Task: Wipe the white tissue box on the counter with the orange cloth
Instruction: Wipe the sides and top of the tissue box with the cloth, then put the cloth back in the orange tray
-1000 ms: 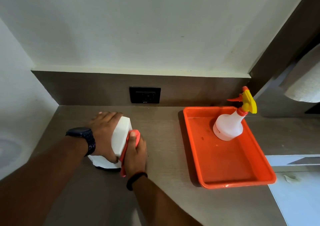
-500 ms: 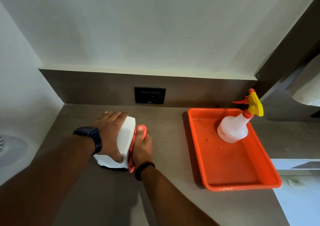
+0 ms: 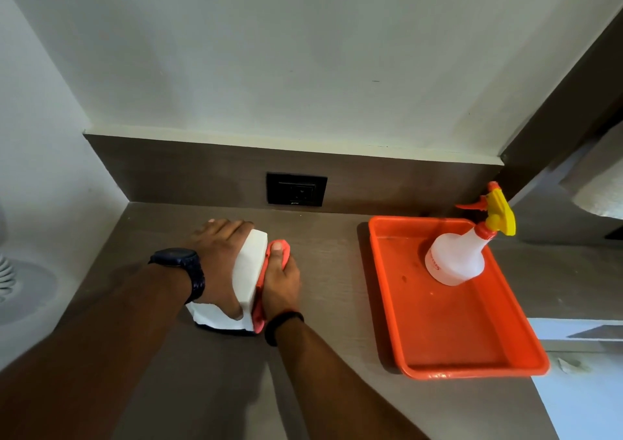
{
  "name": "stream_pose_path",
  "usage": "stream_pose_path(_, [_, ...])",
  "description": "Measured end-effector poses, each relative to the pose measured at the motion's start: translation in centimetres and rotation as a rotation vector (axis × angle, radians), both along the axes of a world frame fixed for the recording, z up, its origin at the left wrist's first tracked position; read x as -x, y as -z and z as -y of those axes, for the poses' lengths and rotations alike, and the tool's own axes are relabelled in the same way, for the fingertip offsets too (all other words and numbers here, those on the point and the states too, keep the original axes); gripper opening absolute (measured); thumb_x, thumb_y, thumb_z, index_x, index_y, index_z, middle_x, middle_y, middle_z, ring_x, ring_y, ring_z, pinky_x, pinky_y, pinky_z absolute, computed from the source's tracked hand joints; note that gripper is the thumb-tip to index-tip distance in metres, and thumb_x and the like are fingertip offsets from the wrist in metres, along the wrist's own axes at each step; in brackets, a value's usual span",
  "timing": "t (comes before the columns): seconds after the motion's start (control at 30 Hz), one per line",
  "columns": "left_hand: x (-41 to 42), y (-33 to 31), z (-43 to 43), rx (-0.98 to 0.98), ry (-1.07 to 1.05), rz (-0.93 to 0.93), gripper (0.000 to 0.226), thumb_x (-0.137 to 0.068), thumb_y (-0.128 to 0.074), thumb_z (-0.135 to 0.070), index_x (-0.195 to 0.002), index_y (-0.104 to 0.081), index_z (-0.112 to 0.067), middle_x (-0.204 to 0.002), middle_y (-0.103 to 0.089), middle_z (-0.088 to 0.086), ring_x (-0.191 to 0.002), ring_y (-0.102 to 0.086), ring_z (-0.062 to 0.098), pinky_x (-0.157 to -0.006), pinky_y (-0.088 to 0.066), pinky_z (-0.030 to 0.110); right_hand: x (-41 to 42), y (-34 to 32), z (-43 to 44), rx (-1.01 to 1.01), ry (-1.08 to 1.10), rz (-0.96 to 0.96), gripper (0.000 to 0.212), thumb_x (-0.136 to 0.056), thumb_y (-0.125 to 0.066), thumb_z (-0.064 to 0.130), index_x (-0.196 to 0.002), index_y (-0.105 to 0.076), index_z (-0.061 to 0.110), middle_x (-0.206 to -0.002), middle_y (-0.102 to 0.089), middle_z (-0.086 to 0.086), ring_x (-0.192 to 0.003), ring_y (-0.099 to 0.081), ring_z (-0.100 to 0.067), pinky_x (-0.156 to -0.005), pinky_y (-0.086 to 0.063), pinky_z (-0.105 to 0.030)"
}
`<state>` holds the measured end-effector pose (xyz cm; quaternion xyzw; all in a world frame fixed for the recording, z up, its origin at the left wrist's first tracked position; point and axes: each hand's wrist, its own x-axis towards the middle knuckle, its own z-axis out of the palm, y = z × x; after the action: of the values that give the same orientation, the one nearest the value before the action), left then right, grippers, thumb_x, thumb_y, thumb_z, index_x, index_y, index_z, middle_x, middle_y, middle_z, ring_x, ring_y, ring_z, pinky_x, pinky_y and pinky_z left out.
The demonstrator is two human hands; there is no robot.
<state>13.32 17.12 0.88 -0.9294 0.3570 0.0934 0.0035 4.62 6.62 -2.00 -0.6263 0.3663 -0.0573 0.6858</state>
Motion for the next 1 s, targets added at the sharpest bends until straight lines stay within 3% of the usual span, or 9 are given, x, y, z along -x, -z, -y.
stream_pose_path(0.1, [0.1,-0.2,0.1,-0.002,0.006,-0.003,0.138,-0.017,-0.066,-0.078,-0.135,-0.019,-0.025,-0.137,-0.041,-0.002,-0.123,-0.039,0.023,-0.110,-0.031,0.044,2.1,0.8,-1.7,0.045,0.001,0.078,0.027,-0.097,-0.039,0.059,-0.110,-0.059,0.047,-0.123,-0.066,0.004,-0.119,-0.063,-0.020,-0.107,-0.051,-0.049])
stream_pose_path(0.17, [0.1,-0.2,0.1,0.005,0.008,-0.011,0.136,-0.020,-0.066,-0.079,-0.135,-0.018,-0.025,-0.137,-0.041,-0.002,-0.124,-0.039,0.023,-0.111,-0.031,0.045,2.5,0.9,-2.1,0.059,0.000,0.102,0.015,-0.098,-0.040,0.059,-0.100,-0.053,0.054,-0.118,-0.064,0.009,-0.115,-0.063,-0.015,-0.104,-0.054,-0.047])
stream_pose_path(0.33, [0.3,-0.3,-0.1,0.051,0.017,0.004,0.123,-0.018,-0.067,-0.074,-0.126,-0.028,-0.028,-0.122,-0.046,-0.007,-0.113,-0.043,0.020,-0.105,-0.035,0.039,-0.5,-0.4,0.2,0.065,-0.001,0.092,0.044,-0.102,-0.042,0.050,-0.121,-0.066,0.018,-0.124,-0.071,-0.007,-0.120,-0.064,-0.024,-0.109,-0.050,-0.047])
stream_pose_path(0.4, [0.4,-0.5,-0.1,0.051,0.011,0.005,0.124,-0.018,-0.066,-0.072,-0.127,-0.029,-0.026,-0.122,-0.046,-0.007,-0.113,-0.042,0.020,-0.103,-0.034,0.038,-1.4,-0.7,0.8,0.013,-0.014,0.005,0.052,-0.103,-0.040,0.051,-0.130,-0.064,0.014,-0.131,-0.070,-0.009,-0.124,-0.063,-0.027,-0.111,-0.049,-0.045])
stream_pose_path(0.53, [0.3,-0.5,-0.1,0.031,0.009,-0.006,0.133,-0.017,-0.064,-0.075,-0.133,-0.023,-0.026,-0.131,-0.043,-0.006,-0.119,-0.039,0.020,-0.109,-0.029,0.039,-0.6,-1.0,0.4,-0.013,-0.001,-0.025,0.052,-0.103,-0.040,0.050,-0.129,-0.065,0.012,-0.127,-0.071,-0.011,-0.120,-0.064,-0.027,-0.108,-0.050,-0.043])
stream_pose_path(0.7, [0.2,-0.6,0.1,-0.006,0.007,-0.017,0.139,-0.020,-0.065,-0.081,-0.138,-0.019,-0.024,-0.140,-0.039,-0.003,-0.127,-0.035,0.021,-0.114,-0.026,0.044,1.7,-1.9,0.1,-0.135,0.047,0.089,0.042,-0.104,-0.045,0.043,-0.108,-0.070,0.010,-0.107,-0.077,-0.012,-0.102,-0.073,-0.025,-0.091,-0.060,-0.038])
stream_pose_path(0.83, [1.0,-2.0,0.2,-0.057,-0.032,-0.116,0.156,-0.017,-0.065,-0.086,-0.145,-0.003,-0.022,-0.153,-0.021,-0.001,-0.140,-0.015,0.022,-0.118,-0.013,0.042,2.2,-4.2,3.0,-0.108,0.044,0.116,0.041,-0.104,-0.046,0.040,-0.084,-0.065,0.011,-0.083,-0.069,-0.008,-0.081,-0.065,-0.021,-0.084,-0.057,-0.037])
stream_pose_path(0.93, [2.4,-3.9,3.0,0.031,-0.053,-0.194,0.163,-0.016,-0.058,-0.095,-0.149,0.002,-0.021,-0.160,-0.009,0.000,-0.146,-0.003,0.019,-0.120,-0.007,0.041,3.2,-6.3,7.6,-0.087,0.133,0.210,0.035,-0.105,-0.048,0.033,-0.085,-0.061,0.007,-0.065,-0.064,-0.004,-0.055,-0.063,-0.009,-0.053,-0.051,-0.016])
stream_pose_path(1.0, [3.6,-4.6,6.6,0.187,-0.039,-0.178,0.159,-0.021,-0.053,-0.098,-0.150,-0.005,-0.018,-0.160,-0.009,0.004,-0.146,-0.005,0.020,-0.119,-0.005,0.035,4.3,-6.9,11.6,0.057,0.171,0.235,0.035,-0.106,-0.047,0.030,-0.085,-0.061,0.006,-0.054,-0.065,0.007,-0.046,-0.061,0.003,-0.047,-0.048,-0.011])
